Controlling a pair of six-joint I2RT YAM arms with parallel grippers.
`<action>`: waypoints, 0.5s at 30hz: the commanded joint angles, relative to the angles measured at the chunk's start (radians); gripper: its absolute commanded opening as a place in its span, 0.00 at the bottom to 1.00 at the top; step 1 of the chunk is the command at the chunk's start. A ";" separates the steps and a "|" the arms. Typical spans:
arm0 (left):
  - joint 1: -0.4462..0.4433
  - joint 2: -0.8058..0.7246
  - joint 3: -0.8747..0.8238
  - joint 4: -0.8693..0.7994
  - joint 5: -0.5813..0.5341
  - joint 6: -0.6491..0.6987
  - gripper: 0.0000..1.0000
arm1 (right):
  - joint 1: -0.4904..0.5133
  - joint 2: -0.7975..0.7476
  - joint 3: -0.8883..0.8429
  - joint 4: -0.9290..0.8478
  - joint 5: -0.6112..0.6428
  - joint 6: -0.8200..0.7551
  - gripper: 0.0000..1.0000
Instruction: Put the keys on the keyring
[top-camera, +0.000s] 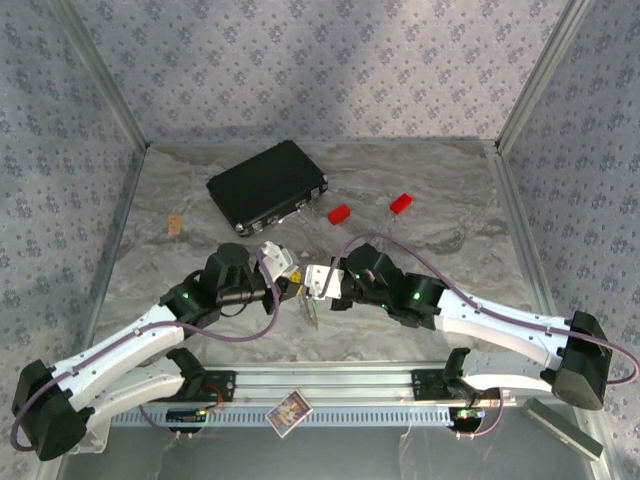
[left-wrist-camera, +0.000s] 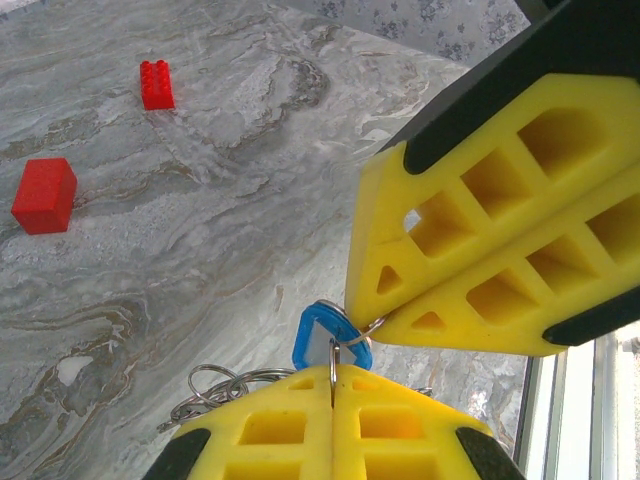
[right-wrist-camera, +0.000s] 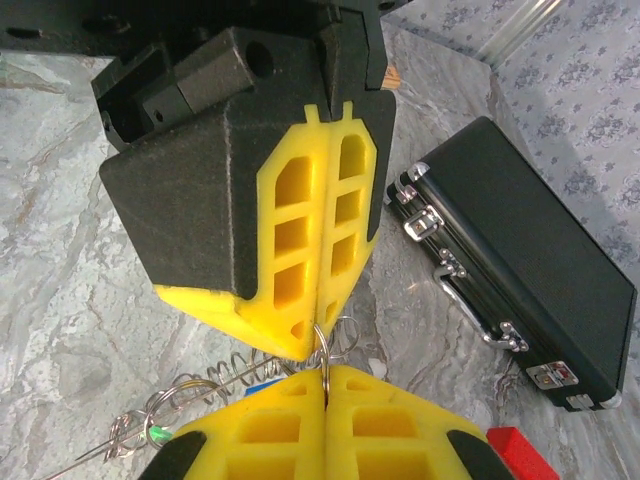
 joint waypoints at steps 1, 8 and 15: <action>-0.002 -0.008 0.019 0.063 0.027 -0.002 0.00 | -0.001 -0.001 0.031 0.020 -0.024 -0.004 0.00; -0.002 -0.008 0.019 0.065 0.029 -0.002 0.00 | -0.002 0.012 0.033 0.017 -0.021 -0.007 0.00; -0.002 -0.005 0.018 0.068 0.030 0.000 0.00 | 0.001 0.019 0.037 -0.003 -0.036 -0.010 0.00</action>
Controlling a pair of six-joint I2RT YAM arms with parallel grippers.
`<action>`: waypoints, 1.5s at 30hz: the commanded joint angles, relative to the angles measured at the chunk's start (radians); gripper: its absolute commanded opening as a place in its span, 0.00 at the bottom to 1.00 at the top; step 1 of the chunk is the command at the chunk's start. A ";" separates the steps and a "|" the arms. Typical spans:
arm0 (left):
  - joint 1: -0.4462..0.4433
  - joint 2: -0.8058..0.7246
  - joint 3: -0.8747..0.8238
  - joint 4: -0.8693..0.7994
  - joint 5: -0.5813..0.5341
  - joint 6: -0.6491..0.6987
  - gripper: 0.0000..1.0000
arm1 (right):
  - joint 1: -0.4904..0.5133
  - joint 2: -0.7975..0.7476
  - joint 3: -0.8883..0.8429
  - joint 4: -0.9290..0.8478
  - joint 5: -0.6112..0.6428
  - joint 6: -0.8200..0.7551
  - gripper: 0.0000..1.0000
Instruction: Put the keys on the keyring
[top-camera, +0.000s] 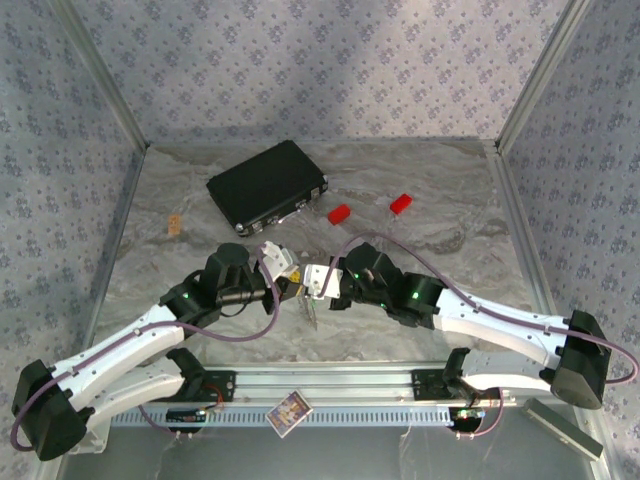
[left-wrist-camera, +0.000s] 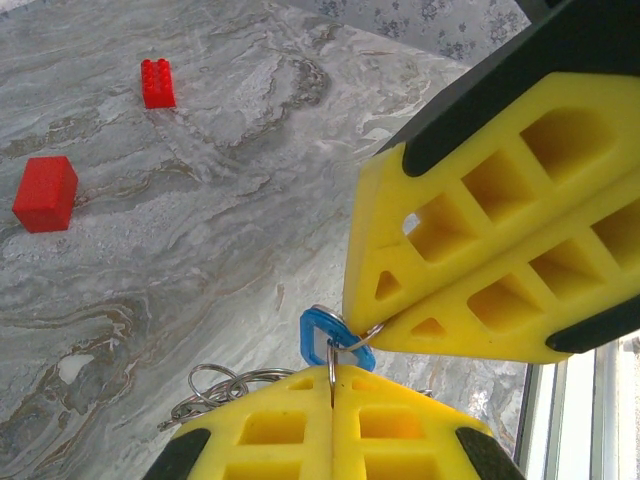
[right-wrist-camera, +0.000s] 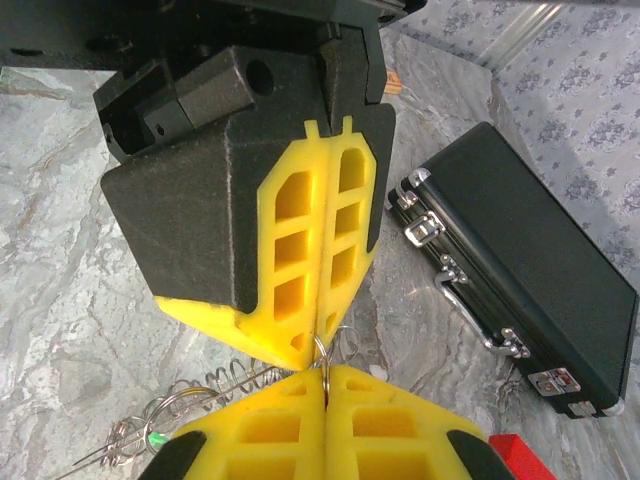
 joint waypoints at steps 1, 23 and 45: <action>-0.003 -0.005 0.019 0.068 0.031 0.000 0.00 | 0.001 0.012 0.033 -0.013 -0.028 -0.011 0.00; -0.002 -0.014 0.015 0.070 0.027 0.007 0.00 | 0.014 0.012 0.013 -0.053 0.028 -0.036 0.00; -0.002 -0.018 0.000 0.096 0.031 0.002 0.00 | 0.010 -0.091 -0.094 0.045 0.040 -0.025 0.00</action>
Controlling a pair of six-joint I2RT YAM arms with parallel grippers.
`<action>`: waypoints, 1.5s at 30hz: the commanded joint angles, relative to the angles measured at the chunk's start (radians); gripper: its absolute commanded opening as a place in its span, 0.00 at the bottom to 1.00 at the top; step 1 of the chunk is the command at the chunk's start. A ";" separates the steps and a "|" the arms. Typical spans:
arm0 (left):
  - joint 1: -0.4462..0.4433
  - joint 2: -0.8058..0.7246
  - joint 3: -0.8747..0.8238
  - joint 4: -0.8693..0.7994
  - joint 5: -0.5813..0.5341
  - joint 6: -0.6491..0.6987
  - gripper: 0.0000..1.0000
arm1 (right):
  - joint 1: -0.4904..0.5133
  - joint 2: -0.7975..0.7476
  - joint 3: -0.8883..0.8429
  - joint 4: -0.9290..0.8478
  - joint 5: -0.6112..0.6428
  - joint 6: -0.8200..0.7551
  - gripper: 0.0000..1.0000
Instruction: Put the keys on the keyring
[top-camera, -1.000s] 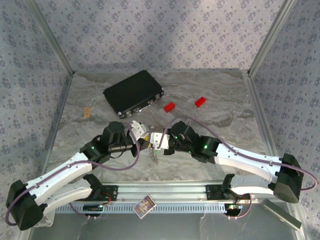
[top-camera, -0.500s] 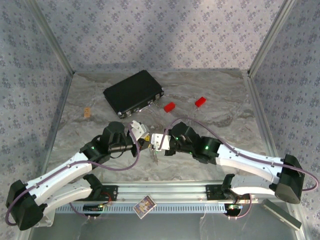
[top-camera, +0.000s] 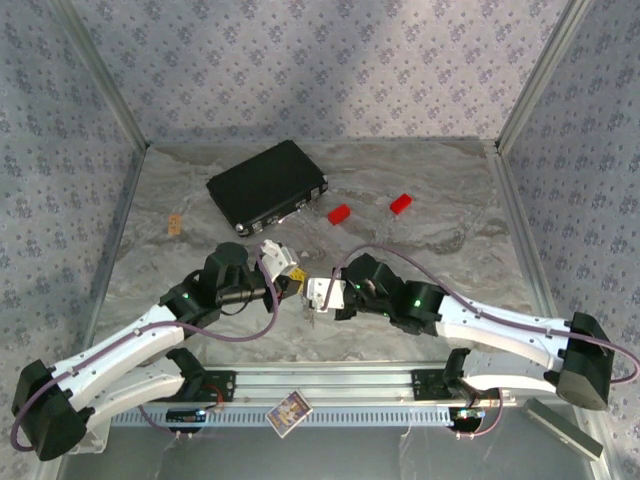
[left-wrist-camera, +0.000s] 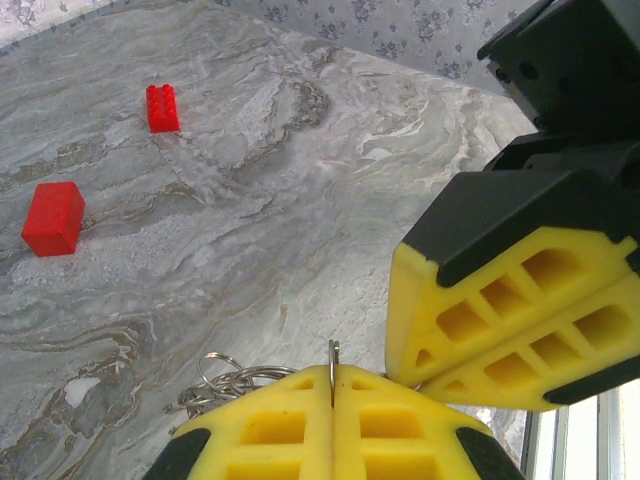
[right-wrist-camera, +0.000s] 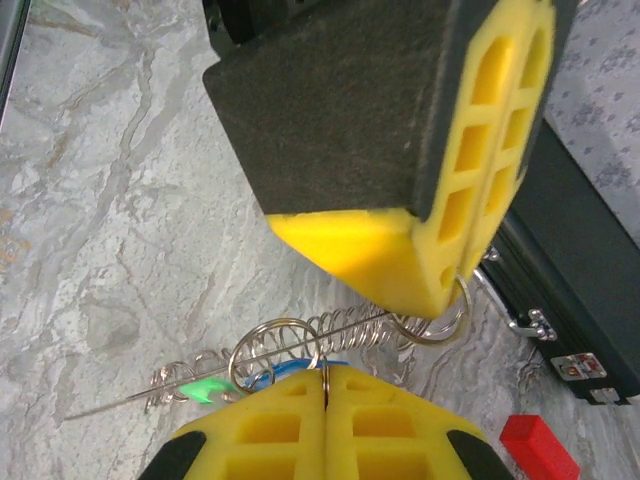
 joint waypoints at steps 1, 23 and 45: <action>-0.003 -0.017 0.000 0.058 0.030 0.000 0.00 | -0.026 -0.058 -0.021 0.064 0.003 0.020 0.00; -0.005 -0.071 -0.085 0.189 0.117 0.157 0.00 | -0.165 -0.092 -0.045 0.097 -0.343 0.241 0.00; -0.009 -0.075 -0.092 0.191 0.135 0.200 0.00 | -0.171 -0.070 -0.044 0.131 -0.372 0.249 0.00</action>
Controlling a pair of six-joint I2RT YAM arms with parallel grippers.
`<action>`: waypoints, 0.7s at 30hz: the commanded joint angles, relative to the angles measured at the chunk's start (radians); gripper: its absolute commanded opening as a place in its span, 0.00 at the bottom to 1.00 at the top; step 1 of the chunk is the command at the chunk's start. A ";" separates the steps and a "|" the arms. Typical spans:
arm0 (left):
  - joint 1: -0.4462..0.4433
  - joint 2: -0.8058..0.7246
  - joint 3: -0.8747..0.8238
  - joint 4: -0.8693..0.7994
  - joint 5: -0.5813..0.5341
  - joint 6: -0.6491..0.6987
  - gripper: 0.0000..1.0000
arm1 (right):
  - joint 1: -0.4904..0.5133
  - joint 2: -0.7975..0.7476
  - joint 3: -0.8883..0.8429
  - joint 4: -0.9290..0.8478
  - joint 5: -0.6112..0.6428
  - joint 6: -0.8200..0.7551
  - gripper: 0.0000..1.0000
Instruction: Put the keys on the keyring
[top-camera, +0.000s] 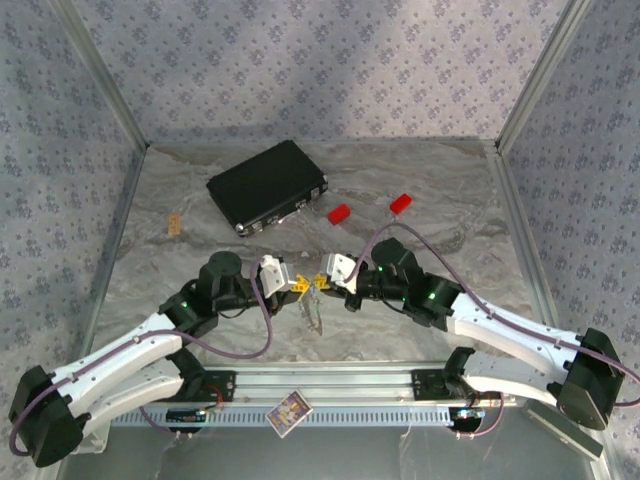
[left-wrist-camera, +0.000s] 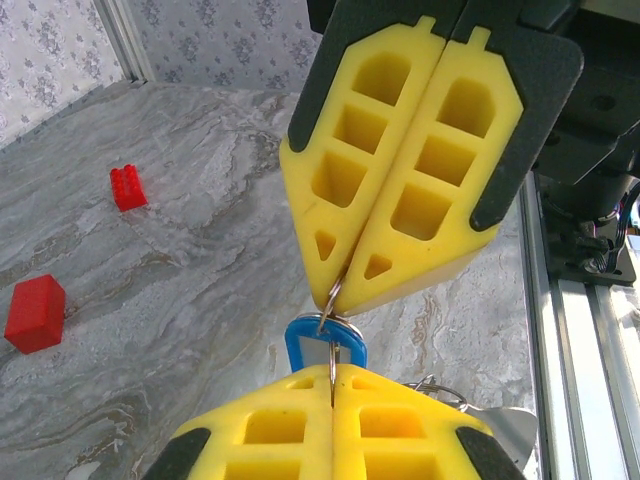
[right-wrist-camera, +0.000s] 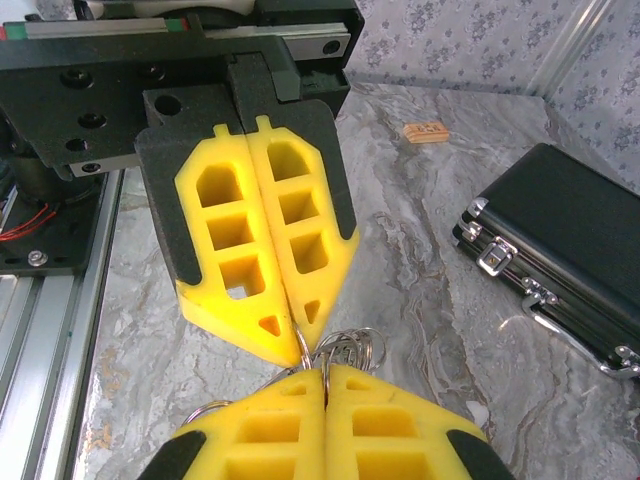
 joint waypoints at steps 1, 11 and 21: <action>-0.006 -0.020 0.007 0.054 0.028 0.020 0.00 | 0.000 -0.016 0.005 -0.002 -0.013 -0.012 0.00; -0.006 -0.013 0.009 0.052 0.029 0.019 0.00 | 0.008 -0.017 0.009 -0.008 -0.021 -0.032 0.00; -0.006 -0.012 0.012 0.050 0.029 0.014 0.00 | 0.014 -0.004 0.015 -0.015 -0.039 -0.043 0.00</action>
